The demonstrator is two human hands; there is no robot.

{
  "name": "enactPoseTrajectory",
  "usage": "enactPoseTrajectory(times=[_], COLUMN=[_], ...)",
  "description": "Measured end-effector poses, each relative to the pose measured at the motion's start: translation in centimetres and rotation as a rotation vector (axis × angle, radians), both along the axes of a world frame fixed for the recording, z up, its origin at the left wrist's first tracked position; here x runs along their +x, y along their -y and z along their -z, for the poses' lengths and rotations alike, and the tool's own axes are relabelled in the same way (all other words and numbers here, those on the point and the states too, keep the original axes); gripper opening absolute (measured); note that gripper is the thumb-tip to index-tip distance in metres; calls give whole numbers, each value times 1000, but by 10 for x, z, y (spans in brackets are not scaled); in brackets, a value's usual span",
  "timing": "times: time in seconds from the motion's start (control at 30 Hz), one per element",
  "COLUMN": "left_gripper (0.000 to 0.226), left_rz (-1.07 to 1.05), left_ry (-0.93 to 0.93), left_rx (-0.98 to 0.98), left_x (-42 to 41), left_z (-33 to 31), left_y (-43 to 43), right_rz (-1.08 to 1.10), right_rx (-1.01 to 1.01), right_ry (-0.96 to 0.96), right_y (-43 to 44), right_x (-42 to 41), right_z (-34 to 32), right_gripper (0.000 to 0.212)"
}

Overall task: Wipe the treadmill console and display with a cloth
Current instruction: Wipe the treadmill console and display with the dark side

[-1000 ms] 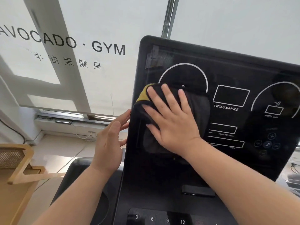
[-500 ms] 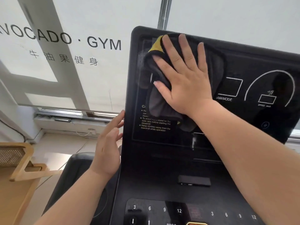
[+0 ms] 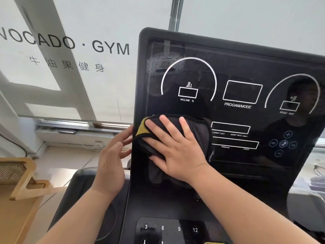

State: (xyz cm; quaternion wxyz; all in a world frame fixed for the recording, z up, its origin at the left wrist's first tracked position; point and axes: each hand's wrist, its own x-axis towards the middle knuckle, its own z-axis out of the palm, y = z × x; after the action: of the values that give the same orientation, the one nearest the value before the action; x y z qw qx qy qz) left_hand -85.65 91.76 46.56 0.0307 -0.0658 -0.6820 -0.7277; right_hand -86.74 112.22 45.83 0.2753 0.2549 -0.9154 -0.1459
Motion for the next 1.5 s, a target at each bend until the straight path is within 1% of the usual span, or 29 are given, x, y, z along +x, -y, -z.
enactPoseTrajectory(times=[0.07, 0.17, 0.27, 0.33, 0.37, 0.43, 0.5, 0.63, 0.73, 0.87, 0.93, 1.03, 1.1, 1.17, 1.27, 1.33, 1.4, 1.5], left_gripper=[54, 53, 53, 59, 58, 58, 60, 58, 58, 60, 60, 68, 75, 77, 78, 79, 79, 79], left_rz=[14, 65, 129, 154, 157, 147, 127, 66, 0, -102, -154, -221, -278, -294, -298, -286, -264, -245], left_ry=[26, 69, 72, 73, 64, 45, 55, 48, 55, 28, -11, -139, -133, -97, -22, 9, 52, 40], left_rx=[-13, -4, 1, -3, -12, -15, 6, 61, 80, -13, -74, -305, -398, -435, -501, -533, -526, -503], left_x=[0, 4, 9, 12, 12, 11, 10, 12, 11, 12, 18, 33, 42, 46, 51, 54, 55, 55], left_z=[-6, -14, -19, -21, -20, -15, -11, -9, -5, 4, 3, 0, 4, 7, 6, 3, -1, -5], left_y=[1, 2, -1, -2, -3, -2, -1, -7, -14, -26, -36, -56, -69, -77, -90, -92, -88, -82], right_rz=[74, 245, 373, 404, 401, 362, 284, 139, 98, 34, 24, 40, 78, 136, 231, 277, 293, 286], right_rx=[-77, -264, -417, -469, -482, -444, -338, -184, -97, -31, -24, -27, -50, -116, -223, -276, -307, -319], right_ry=[-75, -194, -229, -245, -248, -231, -183, -96, -52, -30, -25, -40, -51, -76, -121, -151, -165, -171], right_y=[-16, -34, -22, -6, 2, 18, 33, 43, 27, -10, -30, -61, -84, -100, -120, -129, -134, -127], right_x=[-6, -26, -51, -62, -65, -67, -63, -44, -22, 4, 14, 25, 32, 36, 34, 23, 7, -15], right_z=[-14, -54, -93, -105, -108, -106, -97, -60, -26, 2, 8, 14, 16, 17, 8, -12, -41, -78], right_gripper=[64, 67, 71, 72, 72, 70, 66, 58, 59, 58, 59, 61, 62, 65, 75, 80, 82, 84])
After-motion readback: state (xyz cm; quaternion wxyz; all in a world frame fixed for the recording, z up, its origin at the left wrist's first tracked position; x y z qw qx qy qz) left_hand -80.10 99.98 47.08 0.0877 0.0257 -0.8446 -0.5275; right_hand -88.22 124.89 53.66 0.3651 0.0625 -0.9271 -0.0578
